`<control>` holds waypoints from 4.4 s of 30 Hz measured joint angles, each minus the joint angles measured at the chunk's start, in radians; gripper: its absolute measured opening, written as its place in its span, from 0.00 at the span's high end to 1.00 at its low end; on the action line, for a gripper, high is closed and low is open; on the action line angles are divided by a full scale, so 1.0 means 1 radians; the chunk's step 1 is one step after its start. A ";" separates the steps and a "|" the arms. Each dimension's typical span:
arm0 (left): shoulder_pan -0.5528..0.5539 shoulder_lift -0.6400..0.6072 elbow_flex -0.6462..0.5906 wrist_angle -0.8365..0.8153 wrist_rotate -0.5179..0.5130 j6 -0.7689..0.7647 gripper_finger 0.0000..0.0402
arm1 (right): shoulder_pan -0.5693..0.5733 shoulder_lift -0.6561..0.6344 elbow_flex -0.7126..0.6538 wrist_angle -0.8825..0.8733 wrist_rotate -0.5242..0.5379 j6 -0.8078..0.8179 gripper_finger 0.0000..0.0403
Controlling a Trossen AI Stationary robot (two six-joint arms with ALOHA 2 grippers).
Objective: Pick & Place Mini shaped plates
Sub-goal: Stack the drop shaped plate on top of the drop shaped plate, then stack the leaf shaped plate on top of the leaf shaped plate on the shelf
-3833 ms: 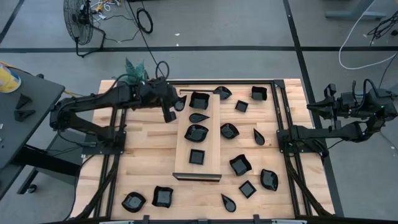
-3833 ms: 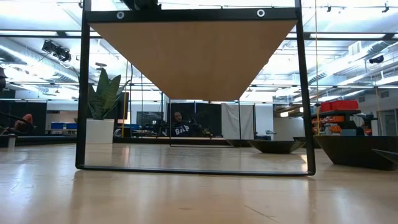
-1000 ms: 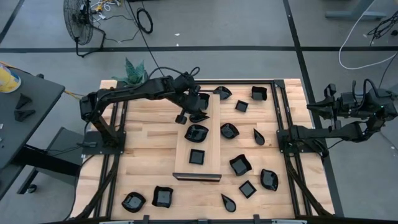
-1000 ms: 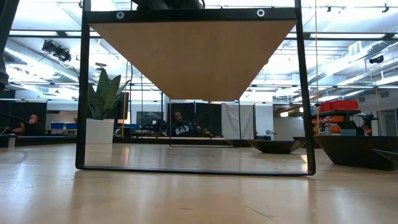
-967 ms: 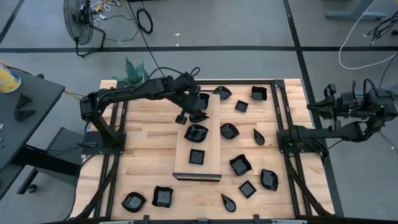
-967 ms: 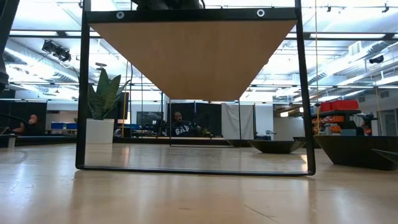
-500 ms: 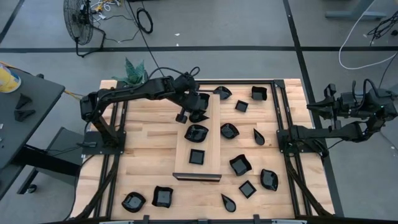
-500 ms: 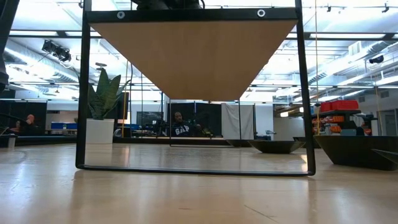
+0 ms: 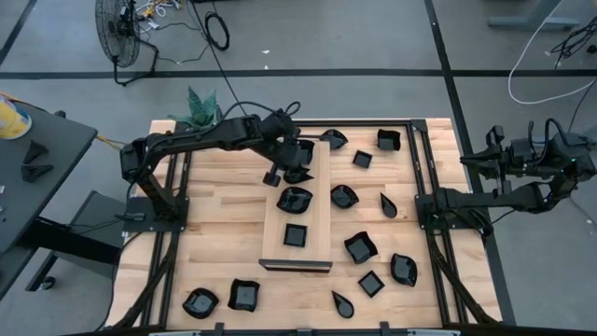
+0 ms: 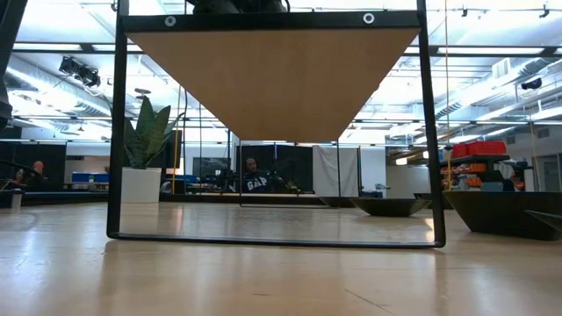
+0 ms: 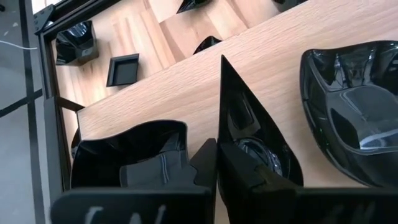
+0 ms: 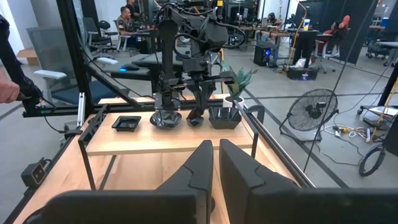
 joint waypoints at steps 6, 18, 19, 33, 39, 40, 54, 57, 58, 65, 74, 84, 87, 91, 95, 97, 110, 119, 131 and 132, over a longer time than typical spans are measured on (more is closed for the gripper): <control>0.000 0.000 0.000 -0.009 0.001 0.006 0.94 | 0.000 0.000 0.000 0.000 0.000 0.000 0.92; -0.006 -0.001 0.000 -0.022 0.002 0.008 0.82 | 0.000 0.000 0.000 0.000 0.000 0.000 0.92; -0.006 -0.001 0.000 -0.022 -0.002 0.008 0.81 | 0.000 0.000 0.000 0.000 0.000 0.000 0.92; 0.002 -0.148 0.000 -0.119 -0.072 -0.087 0.77 | 0.000 0.000 0.000 0.000 0.000 0.000 0.92; 0.002 -0.221 0.000 -0.238 -0.093 -0.198 0.77 | 0.000 0.000 0.000 0.000 0.000 0.000 0.92; 0.002 -0.232 -0.001 -0.253 -0.093 -0.226 0.77 | 0.000 0.000 0.000 0.000 0.000 0.000 0.92; -0.170 -0.467 -0.294 -0.309 -0.133 -0.494 0.77 | 0.000 -0.001 0.000 0.000 0.000 0.000 0.92; -0.208 -0.485 -0.320 -0.340 -0.139 -0.550 0.77 | 0.000 -0.001 0.000 0.000 0.000 0.000 0.92; -0.219 -0.491 -0.329 -0.354 -0.139 -0.572 0.77 | 0.000 -0.001 0.000 0.000 0.000 0.000 0.92; -0.321 -0.552 -0.426 -0.363 -0.132 -0.674 0.77 | 0.000 -0.001 0.000 0.000 0.000 0.000 0.92; -0.492 -0.568 -0.481 -0.354 -0.113 -0.734 0.74 | 0.000 -0.001 0.000 0.000 0.000 0.000 0.92; -0.723 -0.566 -0.478 -0.358 -0.122 -0.850 0.53 | 0.000 -0.001 0.000 0.000 0.000 0.000 0.92; -0.796 -0.565 -0.478 -0.358 -0.159 -0.958 0.48 | 0.000 -0.001 0.000 0.000 0.000 0.000 0.92; -0.866 -0.556 -0.478 -0.359 -0.201 -1.107 0.45 | 0.000 -0.001 0.000 0.000 0.000 0.000 0.92; -0.922 -0.545 -0.478 -0.360 -0.202 -1.265 0.45 | 0.000 -0.001 0.000 0.000 0.000 0.000 0.92; -0.943 -0.532 -0.477 -0.360 -0.193 -1.331 0.46 | 0.000 -0.001 0.000 0.000 0.000 0.000 0.92; -1.149 -0.398 -0.477 -0.357 -0.220 -1.380 0.51 | 0.000 -0.001 0.000 0.000 0.000 0.000 0.92; -1.236 -0.289 -0.477 -0.346 -0.271 -1.387 0.51 | 0.000 -0.001 0.000 0.000 0.000 0.000 0.92; -1.280 -0.196 -0.479 -0.216 -0.317 -1.407 0.51 | 0.000 -0.001 0.000 0.000 0.000 0.000 0.92; -1.280 -0.192 -0.479 -0.218 -0.321 -1.414 0.51 | 0.000 -0.001 0.000 0.000 0.000 0.000 0.92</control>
